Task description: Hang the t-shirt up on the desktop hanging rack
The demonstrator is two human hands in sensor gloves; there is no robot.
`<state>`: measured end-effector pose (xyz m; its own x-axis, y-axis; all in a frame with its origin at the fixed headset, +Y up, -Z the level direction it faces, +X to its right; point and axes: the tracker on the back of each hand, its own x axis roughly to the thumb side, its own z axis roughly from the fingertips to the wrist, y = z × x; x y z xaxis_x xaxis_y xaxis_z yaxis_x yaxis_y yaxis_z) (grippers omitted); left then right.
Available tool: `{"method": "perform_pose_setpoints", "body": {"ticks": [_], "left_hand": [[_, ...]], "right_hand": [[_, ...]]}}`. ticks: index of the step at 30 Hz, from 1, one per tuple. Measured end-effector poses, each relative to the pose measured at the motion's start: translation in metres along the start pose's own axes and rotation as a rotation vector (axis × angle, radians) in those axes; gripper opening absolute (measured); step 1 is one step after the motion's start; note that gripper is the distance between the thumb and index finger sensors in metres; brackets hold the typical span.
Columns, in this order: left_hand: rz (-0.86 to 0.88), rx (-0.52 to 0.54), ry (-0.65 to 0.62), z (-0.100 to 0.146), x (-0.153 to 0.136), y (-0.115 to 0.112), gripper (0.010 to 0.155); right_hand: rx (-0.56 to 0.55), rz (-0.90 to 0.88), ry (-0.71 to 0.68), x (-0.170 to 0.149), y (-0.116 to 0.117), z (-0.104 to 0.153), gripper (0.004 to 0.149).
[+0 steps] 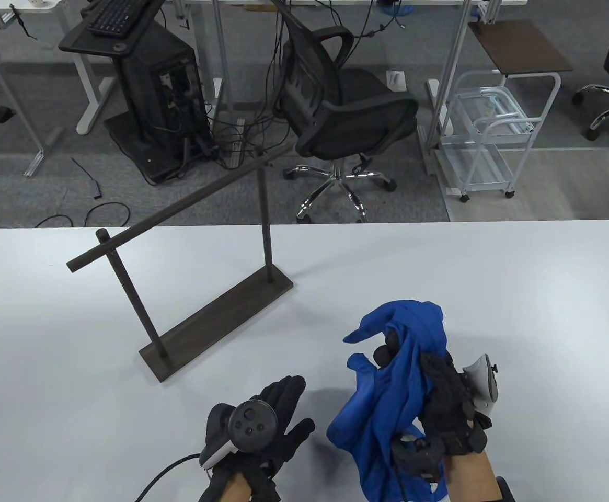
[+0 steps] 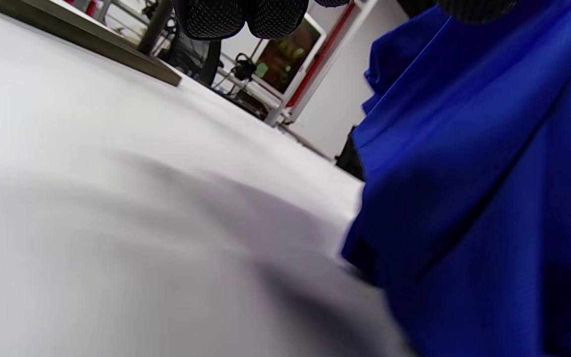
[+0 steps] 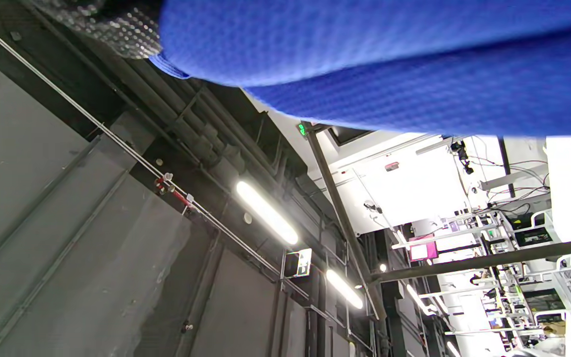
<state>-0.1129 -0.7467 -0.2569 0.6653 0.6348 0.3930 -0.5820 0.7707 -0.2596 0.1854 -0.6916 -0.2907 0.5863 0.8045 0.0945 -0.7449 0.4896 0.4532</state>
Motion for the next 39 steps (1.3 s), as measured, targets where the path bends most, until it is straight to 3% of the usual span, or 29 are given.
{"method": "perform_pose_setpoints", "body": {"ticks": [6, 14, 19, 23, 28, 32, 39], "left_hand": [[0.184, 0.082, -0.055, -0.006, 0.012, 0.014, 0.078], [0.333, 0.231, -0.176, -0.033, 0.044, 0.06, 0.078], [0.222, 0.22, -0.255, -0.046, 0.069, 0.077, 0.079], [0.266, 0.164, -0.276, -0.056, 0.08, 0.071, 0.08], [0.38, -0.043, -0.315, -0.066, 0.081, 0.045, 0.086], [0.548, -0.086, -0.281, -0.064, 0.068, 0.032, 0.086], [0.628, -0.122, -0.28, -0.06, 0.066, 0.025, 0.091]], "right_hand": [[0.005, 0.128, -0.032, 0.02, 0.011, -0.008, 0.066], [0.069, 0.208, -0.123, 0.057, 0.036, -0.038, 0.065], [0.032, 0.338, -0.118, 0.061, 0.047, -0.039, 0.064], [0.065, 0.403, -0.099, 0.063, 0.06, -0.04, 0.065], [0.063, 0.52, -0.109, 0.064, 0.071, -0.04, 0.064], [0.077, 0.642, -0.101, 0.064, 0.076, -0.039, 0.064], [0.093, 0.709, -0.118, 0.062, 0.088, -0.037, 0.063]]}}
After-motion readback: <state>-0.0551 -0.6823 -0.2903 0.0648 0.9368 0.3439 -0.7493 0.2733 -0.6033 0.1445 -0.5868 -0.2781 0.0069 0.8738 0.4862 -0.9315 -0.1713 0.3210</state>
